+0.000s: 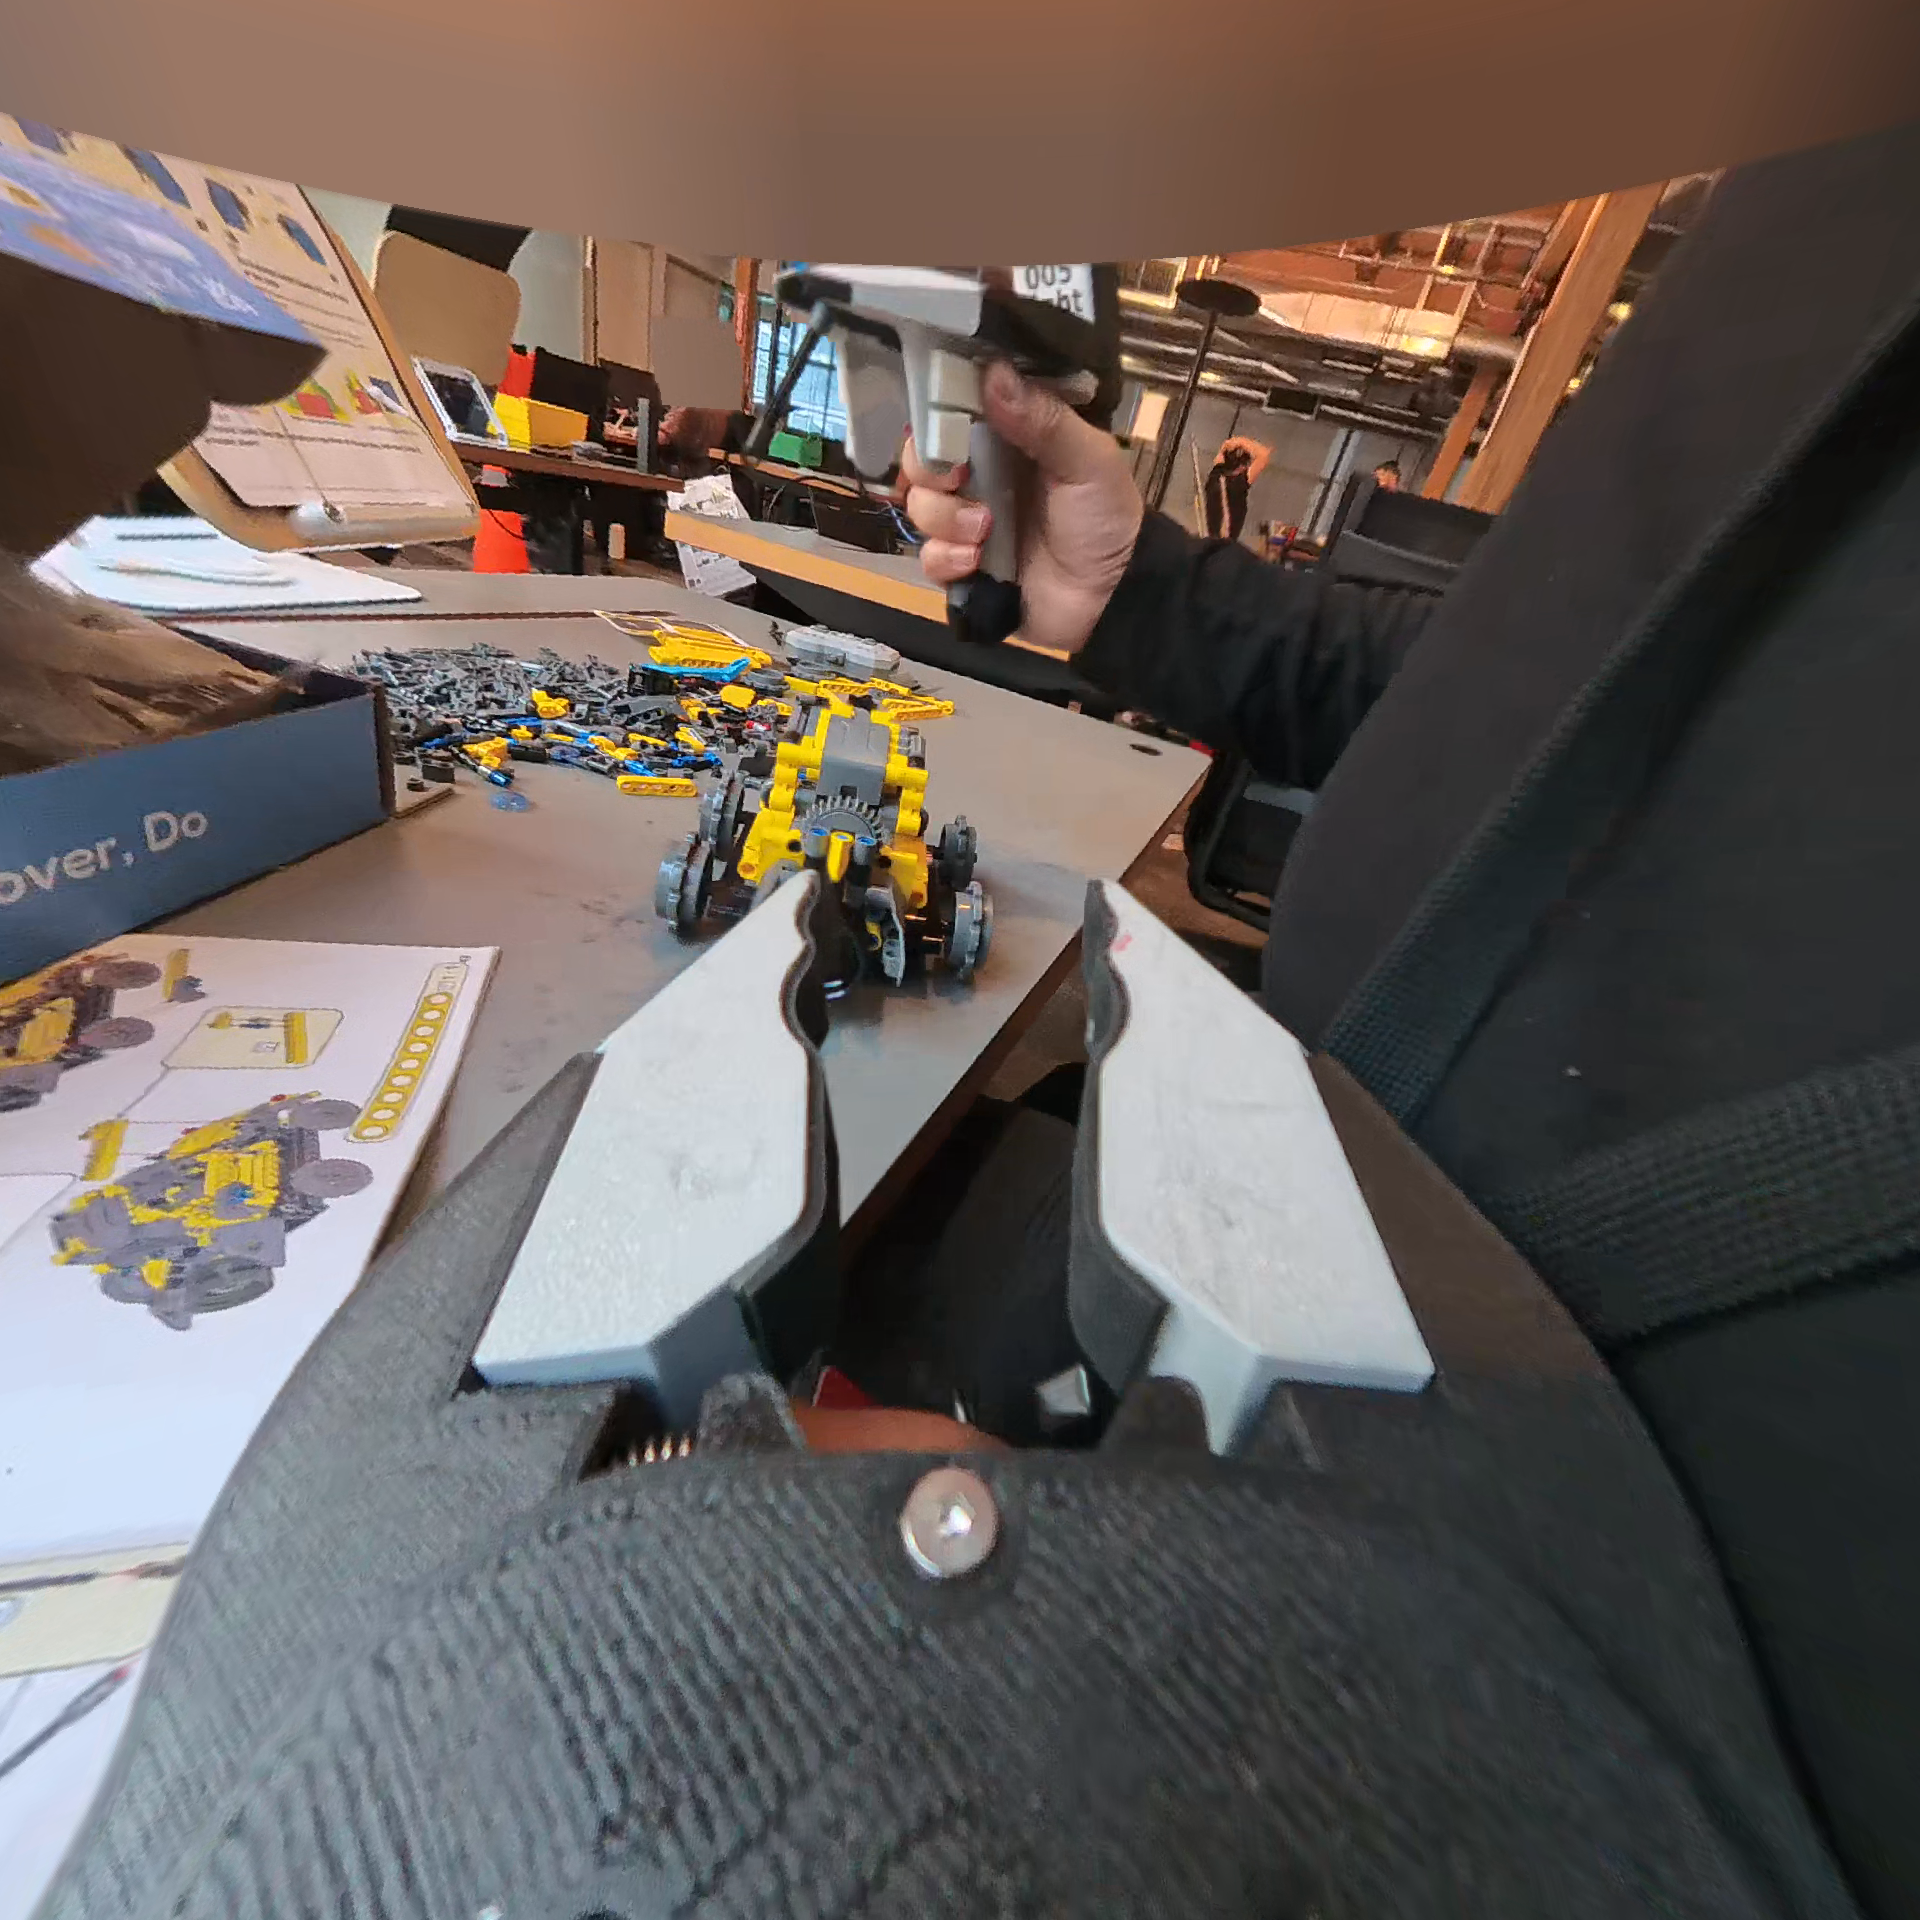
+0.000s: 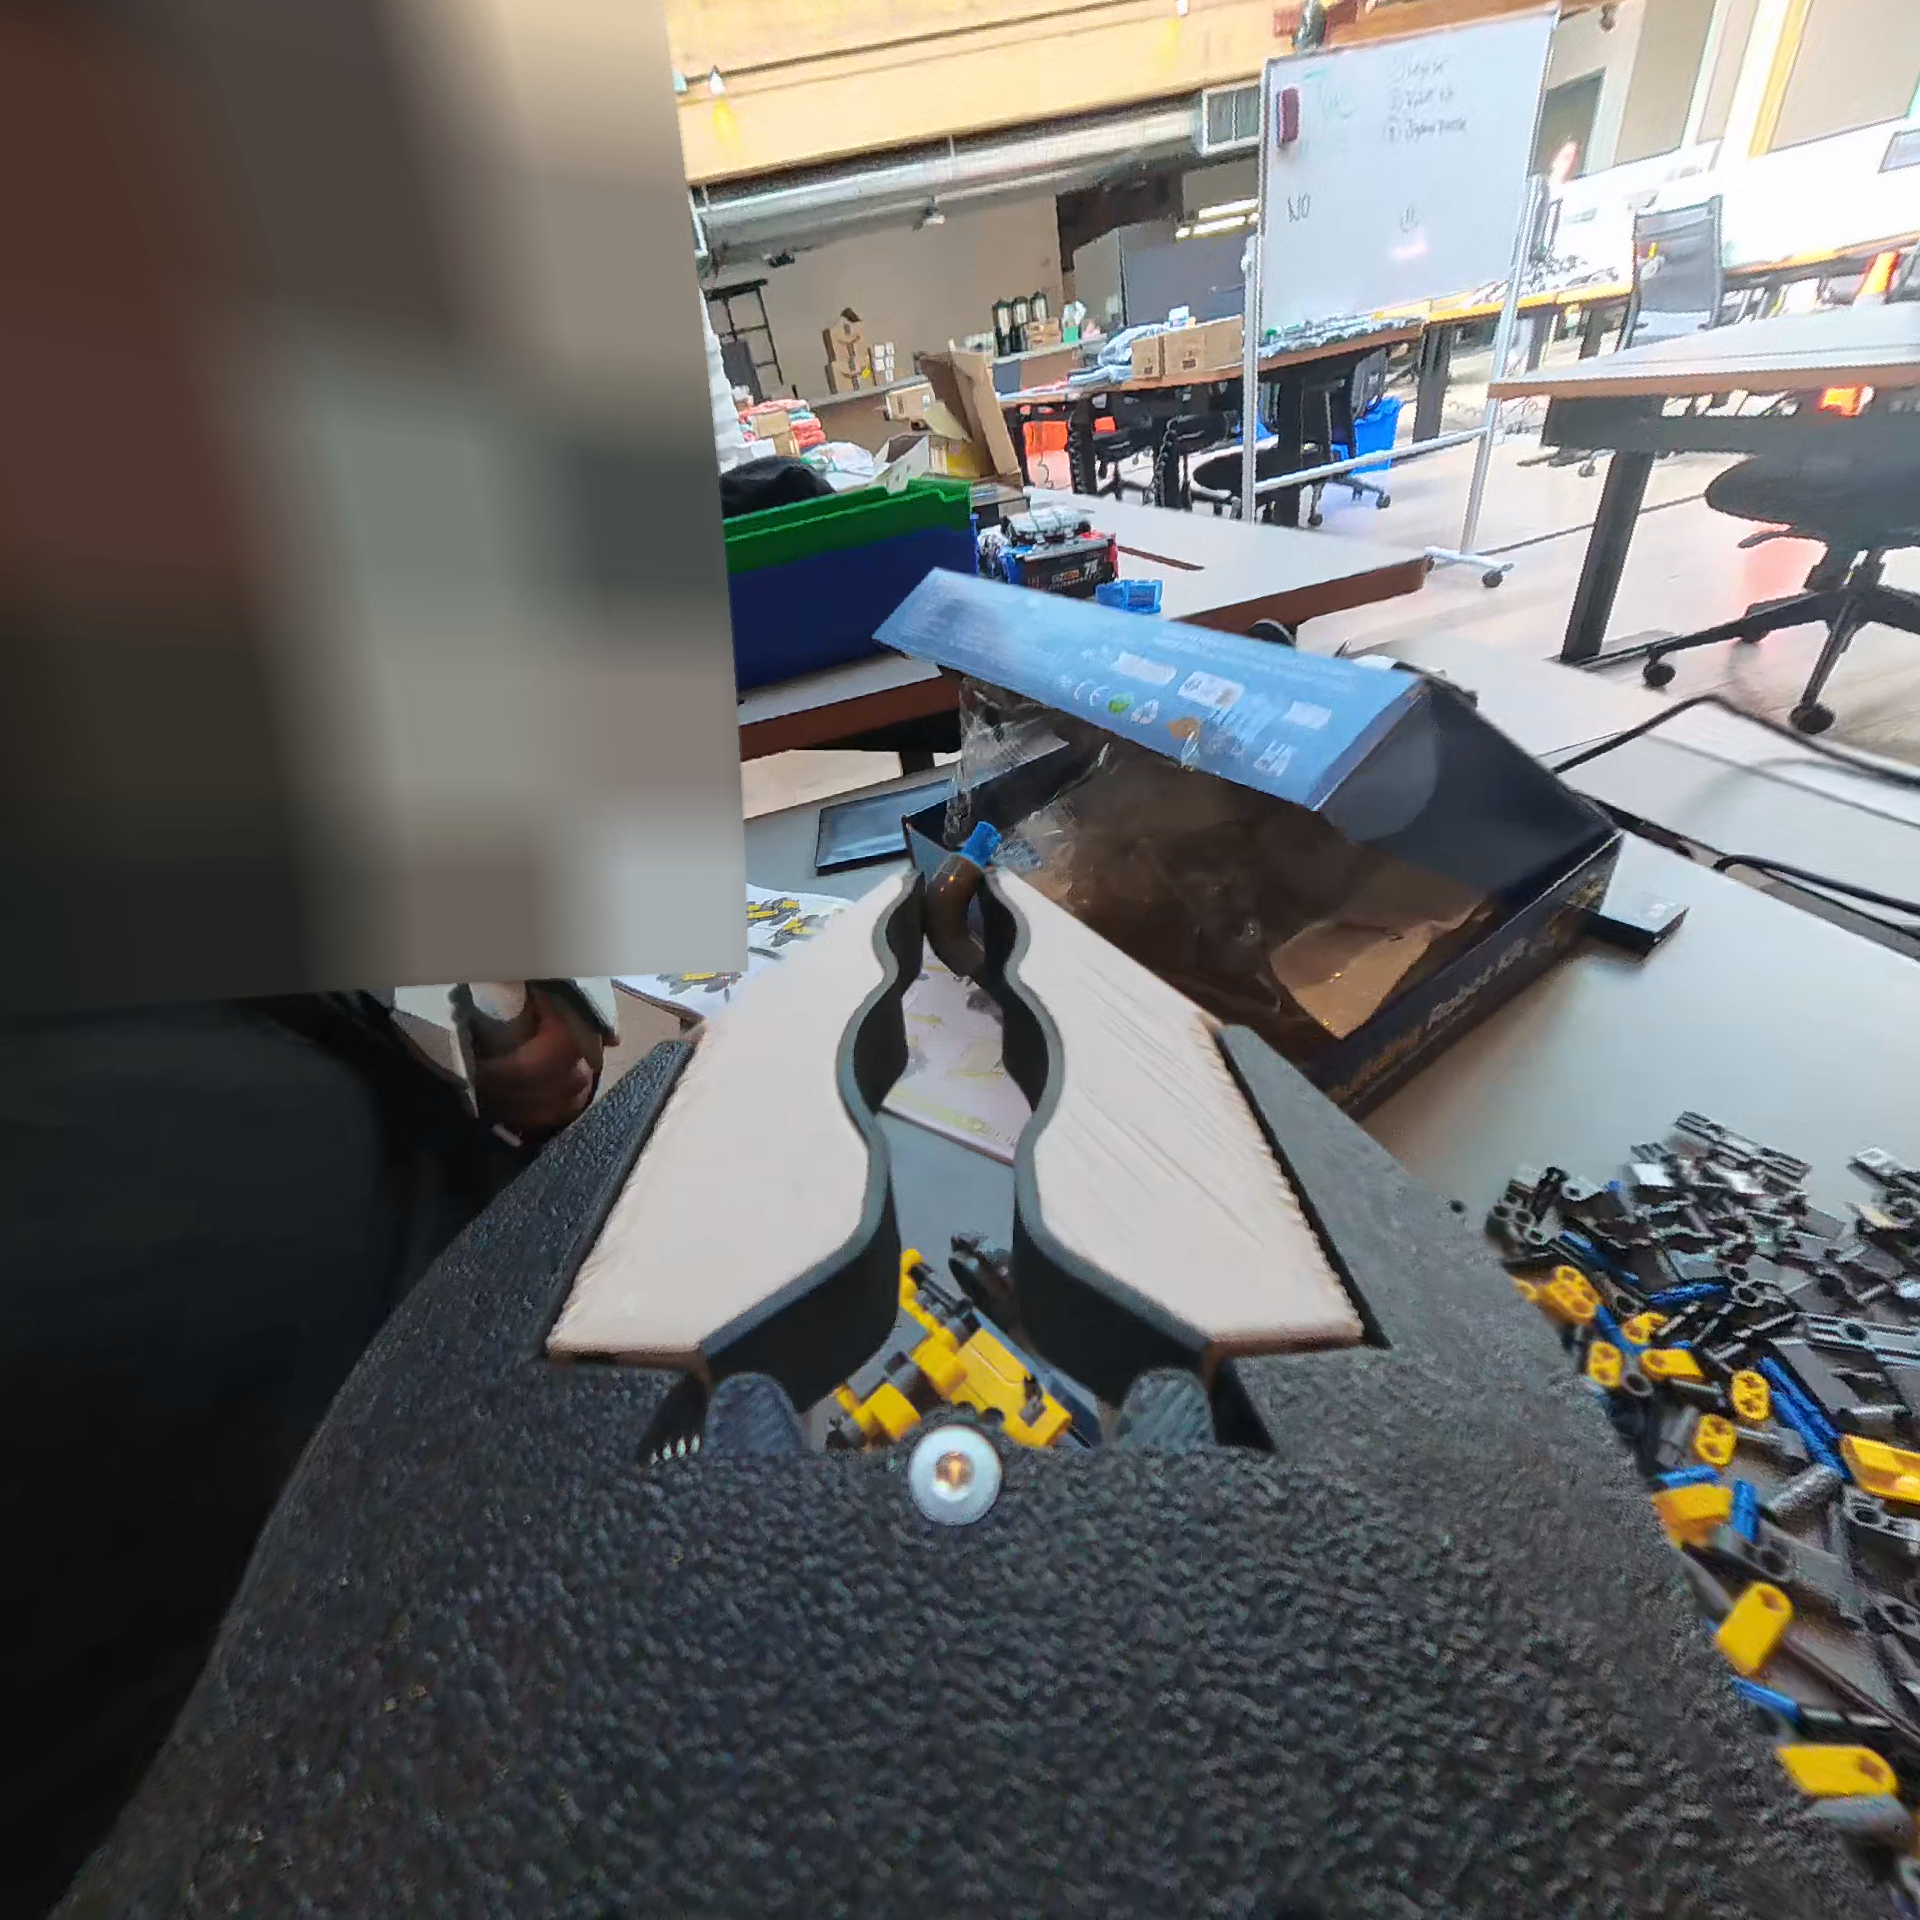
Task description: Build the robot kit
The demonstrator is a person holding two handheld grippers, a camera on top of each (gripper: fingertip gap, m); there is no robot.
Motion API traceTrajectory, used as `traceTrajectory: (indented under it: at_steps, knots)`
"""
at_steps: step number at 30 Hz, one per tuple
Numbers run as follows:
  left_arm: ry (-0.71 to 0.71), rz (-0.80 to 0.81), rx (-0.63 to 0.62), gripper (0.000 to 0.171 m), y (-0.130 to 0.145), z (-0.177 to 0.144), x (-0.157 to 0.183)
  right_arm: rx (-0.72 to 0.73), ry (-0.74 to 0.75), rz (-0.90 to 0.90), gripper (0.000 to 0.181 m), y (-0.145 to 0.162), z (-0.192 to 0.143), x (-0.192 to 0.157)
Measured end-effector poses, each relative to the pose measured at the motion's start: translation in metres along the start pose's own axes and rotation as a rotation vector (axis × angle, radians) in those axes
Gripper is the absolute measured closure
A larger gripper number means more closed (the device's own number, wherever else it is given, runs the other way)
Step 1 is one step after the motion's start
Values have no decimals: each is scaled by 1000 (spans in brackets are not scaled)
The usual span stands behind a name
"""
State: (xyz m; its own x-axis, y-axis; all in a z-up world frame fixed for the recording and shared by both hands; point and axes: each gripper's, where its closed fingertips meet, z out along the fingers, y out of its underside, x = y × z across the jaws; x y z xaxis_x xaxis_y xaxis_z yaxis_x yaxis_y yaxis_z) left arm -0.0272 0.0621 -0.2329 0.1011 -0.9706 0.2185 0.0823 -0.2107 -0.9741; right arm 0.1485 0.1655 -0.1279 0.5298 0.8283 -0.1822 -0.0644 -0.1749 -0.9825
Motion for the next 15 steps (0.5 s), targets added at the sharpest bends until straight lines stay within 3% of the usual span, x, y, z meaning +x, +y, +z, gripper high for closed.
traceTrajectory:
  at_steps: [4,7,11,15]
  knots:
    - [-55,55,15,133,-9,-17,-12,-77,22,-5,172,24,10,-2]
    - [-53,43,59,133,-15,-26,-19,-70,30,6,172,19,15,-2]
    - [-103,-27,76,134,-7,-36,-34,-118,17,11,173,17,28,-2]
    - [-54,-89,60,132,1,-37,-37,-209,-3,61,173,36,44,1]
